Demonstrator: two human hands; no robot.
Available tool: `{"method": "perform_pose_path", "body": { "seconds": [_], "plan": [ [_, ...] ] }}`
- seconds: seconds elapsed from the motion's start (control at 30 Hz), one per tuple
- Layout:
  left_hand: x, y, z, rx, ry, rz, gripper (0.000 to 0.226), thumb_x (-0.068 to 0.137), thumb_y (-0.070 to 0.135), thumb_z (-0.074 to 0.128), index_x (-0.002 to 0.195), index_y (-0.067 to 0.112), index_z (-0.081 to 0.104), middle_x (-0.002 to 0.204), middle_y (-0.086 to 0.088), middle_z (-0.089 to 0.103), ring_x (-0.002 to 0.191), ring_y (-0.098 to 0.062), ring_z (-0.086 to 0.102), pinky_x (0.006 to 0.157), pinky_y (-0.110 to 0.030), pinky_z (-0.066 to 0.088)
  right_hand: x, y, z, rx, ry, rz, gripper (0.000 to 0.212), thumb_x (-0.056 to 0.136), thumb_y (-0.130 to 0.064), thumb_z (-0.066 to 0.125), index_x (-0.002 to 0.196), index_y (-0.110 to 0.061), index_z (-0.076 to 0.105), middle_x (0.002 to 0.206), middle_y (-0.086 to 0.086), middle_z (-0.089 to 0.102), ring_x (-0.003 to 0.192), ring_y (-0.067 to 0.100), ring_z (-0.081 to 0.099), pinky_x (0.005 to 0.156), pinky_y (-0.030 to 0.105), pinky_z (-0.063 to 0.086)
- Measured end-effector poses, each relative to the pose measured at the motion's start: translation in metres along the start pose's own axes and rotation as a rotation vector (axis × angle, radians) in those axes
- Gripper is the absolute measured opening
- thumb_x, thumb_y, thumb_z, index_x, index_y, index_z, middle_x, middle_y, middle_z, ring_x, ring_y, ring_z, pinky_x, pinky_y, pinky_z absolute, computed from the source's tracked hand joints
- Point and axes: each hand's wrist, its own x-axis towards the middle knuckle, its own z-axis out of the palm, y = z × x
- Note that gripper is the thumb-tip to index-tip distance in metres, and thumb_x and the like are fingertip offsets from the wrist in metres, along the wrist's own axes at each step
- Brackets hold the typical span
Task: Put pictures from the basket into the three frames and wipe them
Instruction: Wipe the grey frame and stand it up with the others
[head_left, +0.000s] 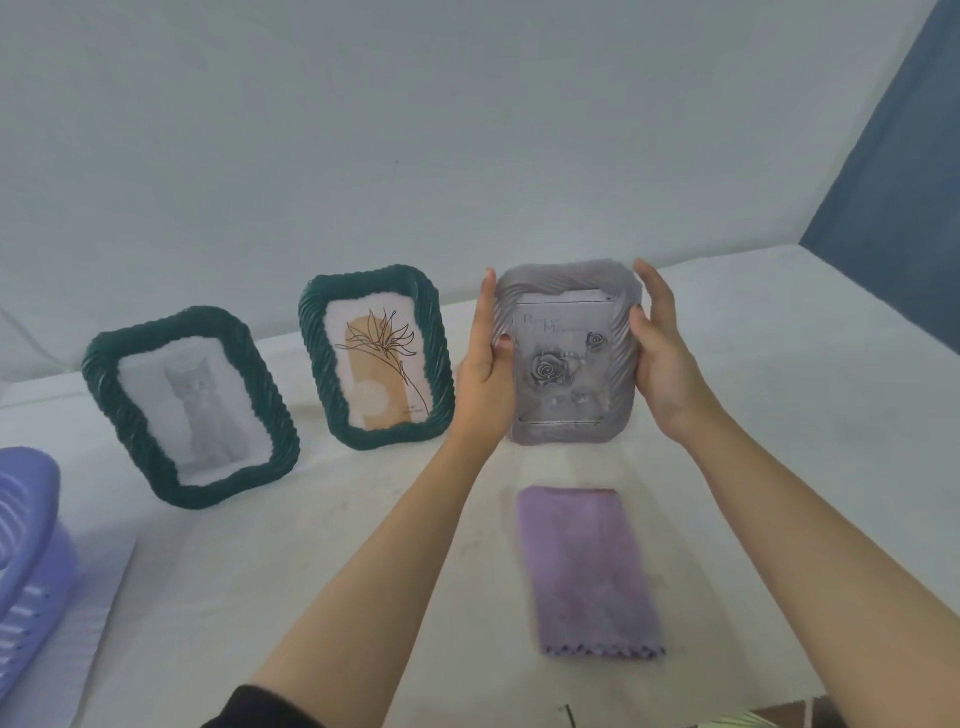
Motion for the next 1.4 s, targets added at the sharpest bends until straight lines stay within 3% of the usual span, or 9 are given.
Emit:
{"method": "perform_pose_path", "body": {
  "seconds": [0.2, 0.27, 0.37, 0.57, 0.67, 0.73, 0.83, 1.23, 1.4],
  "plan": [
    [0.012, -0.015, 0.0, 0.091, 0.005, -0.068, 0.061, 0.096, -0.003, 0.026, 0.145, 0.032, 0.016, 0.081, 0.057, 0.043, 0.074, 0.03, 0.041, 0.072, -0.003, 0.036, 0.007, 0.011, -0.006, -0.017, 0.014, -0.009, 0.042, 0.086, -0.034, 0.045, 0.123, -0.054, 0.039, 0.148, -0.008, 0.035, 0.133, 0.015, 0.039, 0.107, 0.039, 0.035],
    [0.01, -0.015, -0.001, 0.076, 0.027, -0.061, 0.06, 0.096, -0.003, 0.027, 0.145, 0.03, 0.015, 0.108, 0.054, 0.04, 0.088, 0.031, 0.042, 0.082, -0.002, 0.036, 0.001, 0.013, -0.006, -0.049, 0.036, -0.007, 0.044, 0.087, -0.034, 0.044, 0.124, -0.056, 0.037, 0.147, -0.007, 0.036, 0.13, 0.019, 0.043, 0.098, 0.035, 0.042],
    [0.003, -0.019, -0.006, 0.027, 0.05, -0.06, 0.065, 0.093, 0.006, 0.032, 0.138, 0.052, 0.02, 0.137, 0.004, 0.047, 0.12, -0.007, 0.048, 0.106, -0.033, 0.037, -0.011, 0.018, -0.006, -0.13, 0.07, -0.051, 0.049, 0.091, -0.026, 0.042, 0.124, -0.062, 0.033, 0.147, -0.013, 0.034, 0.124, 0.017, 0.048, 0.1, 0.037, 0.042],
    [-0.019, -0.036, -0.012, 0.091, -0.008, -0.103, 0.079, 0.09, -0.005, 0.035, 0.134, 0.06, 0.02, 0.108, -0.008, 0.06, 0.074, -0.03, 0.046, 0.07, -0.034, 0.047, -0.021, 0.024, -0.006, -0.188, 0.09, -0.034, 0.055, 0.098, -0.01, 0.037, 0.127, -0.056, 0.031, 0.116, 0.001, 0.058, 0.083, 0.007, 0.056, 0.083, 0.024, 0.043],
    [-0.013, -0.035, -0.011, 0.116, 0.017, -0.11, 0.082, 0.088, -0.007, 0.035, 0.13, 0.062, 0.02, 0.102, -0.008, 0.059, 0.071, -0.023, 0.046, 0.067, -0.032, 0.046, -0.015, 0.022, -0.006, -0.2, 0.082, -0.033, 0.055, 0.099, -0.008, 0.034, 0.133, -0.05, 0.027, 0.106, -0.009, 0.06, 0.086, 0.018, 0.056, 0.086, 0.024, 0.044],
    [-0.009, -0.032, -0.009, 0.136, 0.033, -0.099, 0.081, 0.088, -0.008, 0.034, 0.13, 0.06, 0.02, 0.1, -0.013, 0.058, 0.07, -0.018, 0.044, 0.066, -0.028, 0.044, -0.01, 0.02, -0.007, -0.187, 0.066, -0.028, 0.054, 0.099, -0.008, 0.034, 0.135, -0.048, 0.026, 0.126, -0.021, 0.053, 0.097, -0.001, 0.059, 0.089, 0.02, 0.046],
    [-0.006, -0.031, -0.009, 0.173, 0.047, -0.098, 0.079, 0.088, -0.007, 0.033, 0.131, 0.058, 0.017, 0.101, -0.015, 0.057, 0.074, -0.014, 0.045, 0.067, -0.024, 0.045, -0.005, 0.02, -0.01, -0.115, 0.033, -0.004, 0.048, 0.098, -0.017, 0.039, 0.129, -0.053, 0.032, 0.144, -0.013, 0.04, 0.121, 0.007, 0.05, 0.098, 0.034, 0.044],
    [-0.014, -0.03, -0.011, 0.197, 0.071, -0.135, 0.078, 0.089, -0.006, 0.033, 0.129, 0.059, 0.015, 0.102, -0.006, 0.058, 0.073, -0.011, 0.046, 0.065, -0.018, 0.045, 0.011, 0.017, -0.001, 0.091, -0.036, 0.082, 0.043, 0.1, -0.041, 0.015, 0.142, -0.037, 0.027, 0.143, -0.009, 0.043, 0.125, 0.007, 0.048, 0.107, 0.04, 0.038],
    [-0.013, -0.028, -0.007, 0.199, 0.083, -0.166, 0.077, 0.09, -0.005, 0.032, 0.132, 0.057, 0.012, 0.093, -0.011, 0.056, 0.073, -0.015, 0.045, 0.062, -0.013, 0.042, 0.011, 0.013, -0.001, 0.041, -0.029, 0.045, 0.045, 0.087, -0.064, 0.036, 0.13, -0.051, 0.032, 0.148, -0.011, 0.035, 0.131, 0.012, 0.042, 0.11, 0.044, 0.033]
  ]
}}
